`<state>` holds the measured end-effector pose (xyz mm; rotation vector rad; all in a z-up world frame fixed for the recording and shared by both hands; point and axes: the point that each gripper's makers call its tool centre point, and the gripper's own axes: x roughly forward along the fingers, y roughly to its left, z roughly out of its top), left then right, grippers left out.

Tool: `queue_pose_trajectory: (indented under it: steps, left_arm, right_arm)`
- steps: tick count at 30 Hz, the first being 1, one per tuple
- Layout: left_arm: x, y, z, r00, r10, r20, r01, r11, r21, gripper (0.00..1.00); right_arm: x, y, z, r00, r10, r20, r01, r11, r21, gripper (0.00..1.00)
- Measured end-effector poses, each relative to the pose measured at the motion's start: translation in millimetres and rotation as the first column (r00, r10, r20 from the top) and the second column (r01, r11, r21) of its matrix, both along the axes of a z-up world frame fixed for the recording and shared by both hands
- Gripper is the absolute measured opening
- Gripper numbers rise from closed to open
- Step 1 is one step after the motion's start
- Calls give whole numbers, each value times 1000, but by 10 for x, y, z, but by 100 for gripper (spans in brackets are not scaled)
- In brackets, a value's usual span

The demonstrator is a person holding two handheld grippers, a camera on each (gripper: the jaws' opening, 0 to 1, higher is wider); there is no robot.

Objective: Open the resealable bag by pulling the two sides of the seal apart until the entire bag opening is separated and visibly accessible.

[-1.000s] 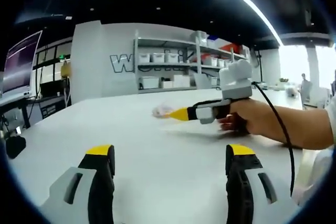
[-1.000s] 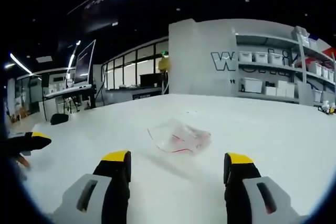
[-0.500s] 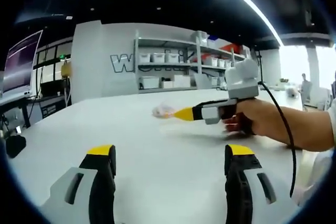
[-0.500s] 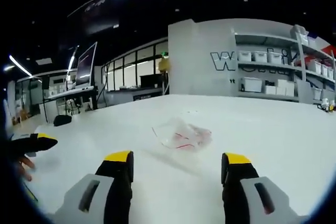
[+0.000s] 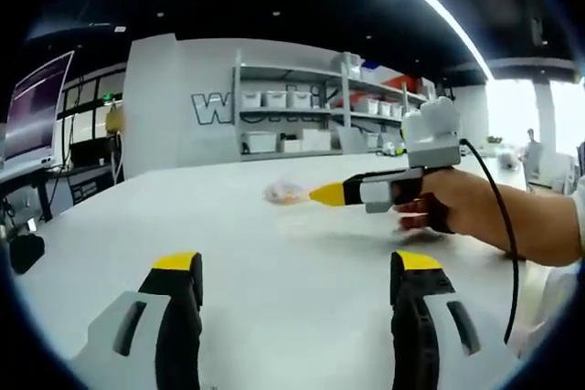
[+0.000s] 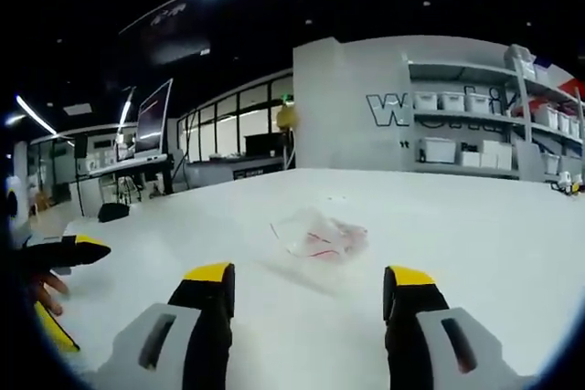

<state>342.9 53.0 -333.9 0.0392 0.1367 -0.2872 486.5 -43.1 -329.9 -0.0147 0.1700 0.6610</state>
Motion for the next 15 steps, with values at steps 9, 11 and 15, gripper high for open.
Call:
queue_pose_trajectory:
  steps: [9,11,15]
  left_arm:
    - [3,-8,7,1000,-3,2,3,1000,-4,82]
    - [1,-14,6,1000,-5,2,5,1000,-3,82]
    - [6,-1,16,1000,3,7,-3,1000,-6,82]
  right_arm:
    - [-8,-8,-11,1000,3,-3,-3,1000,4,64]
    - [-33,-6,-7,1000,6,-1,-6,1000,8,64]
    - [-55,-27,7,1000,7,1,-7,1000,16,64]
